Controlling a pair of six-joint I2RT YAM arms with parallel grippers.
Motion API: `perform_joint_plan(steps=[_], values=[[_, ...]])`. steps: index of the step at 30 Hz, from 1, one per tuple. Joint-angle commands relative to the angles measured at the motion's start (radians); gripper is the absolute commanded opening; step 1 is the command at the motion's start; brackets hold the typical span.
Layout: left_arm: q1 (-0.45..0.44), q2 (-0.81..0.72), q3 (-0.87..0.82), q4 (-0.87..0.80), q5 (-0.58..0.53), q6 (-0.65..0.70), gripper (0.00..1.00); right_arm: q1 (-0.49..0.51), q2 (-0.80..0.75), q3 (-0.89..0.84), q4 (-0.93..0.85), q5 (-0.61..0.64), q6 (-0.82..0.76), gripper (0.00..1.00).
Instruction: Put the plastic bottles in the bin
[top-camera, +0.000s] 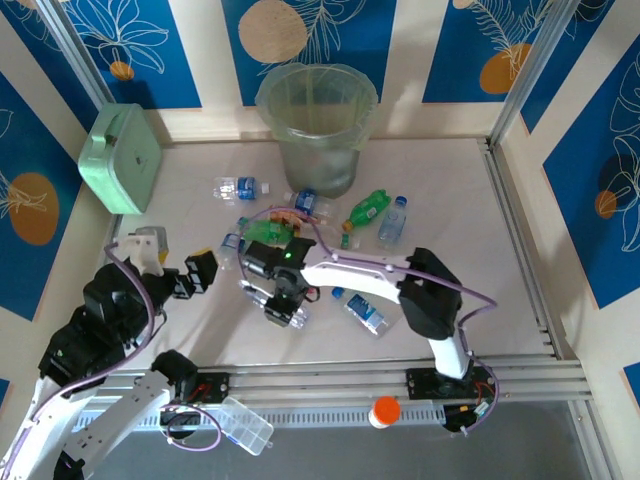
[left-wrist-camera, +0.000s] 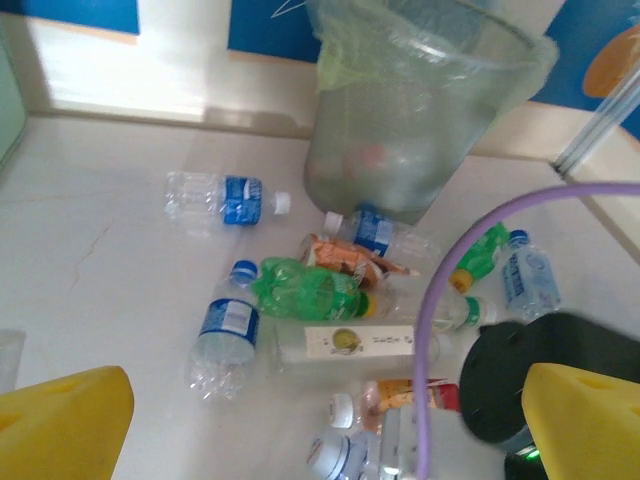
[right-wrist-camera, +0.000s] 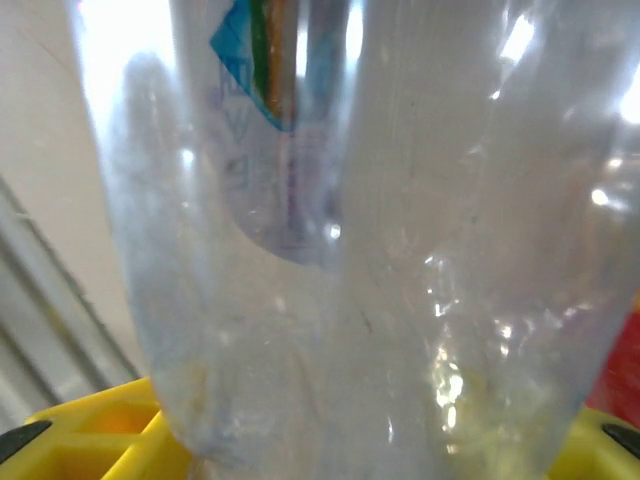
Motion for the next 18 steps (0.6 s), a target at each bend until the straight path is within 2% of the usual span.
perform_joint_plan(steps=[1, 7, 12, 15, 18], values=[[-0.006, -0.044, 0.020, 0.100, 0.125, 0.048, 0.99, -0.033, -0.131, -0.033, 0.063, -0.061, 0.032, 0.52], [-0.006, -0.033, 0.020, 0.171, 0.252, 0.069, 0.98, -0.138, -0.345, -0.124, 0.244, -0.122, 0.107, 0.49], [-0.006, 0.020, 0.002, 0.156, 0.235, 0.035, 0.97, -0.247, -0.470, -0.169, 0.391, -0.173, 0.157, 0.49], [-0.006, 0.107, 0.000, 0.108, 0.218, -0.010, 0.96, -0.323, -0.502, -0.147, 0.456, -0.182, 0.177, 0.49], [-0.004, 0.247, 0.012, 0.057, 0.257, -0.050, 0.96, -0.411, -0.497, -0.084, 0.499, -0.181, 0.215, 0.49]])
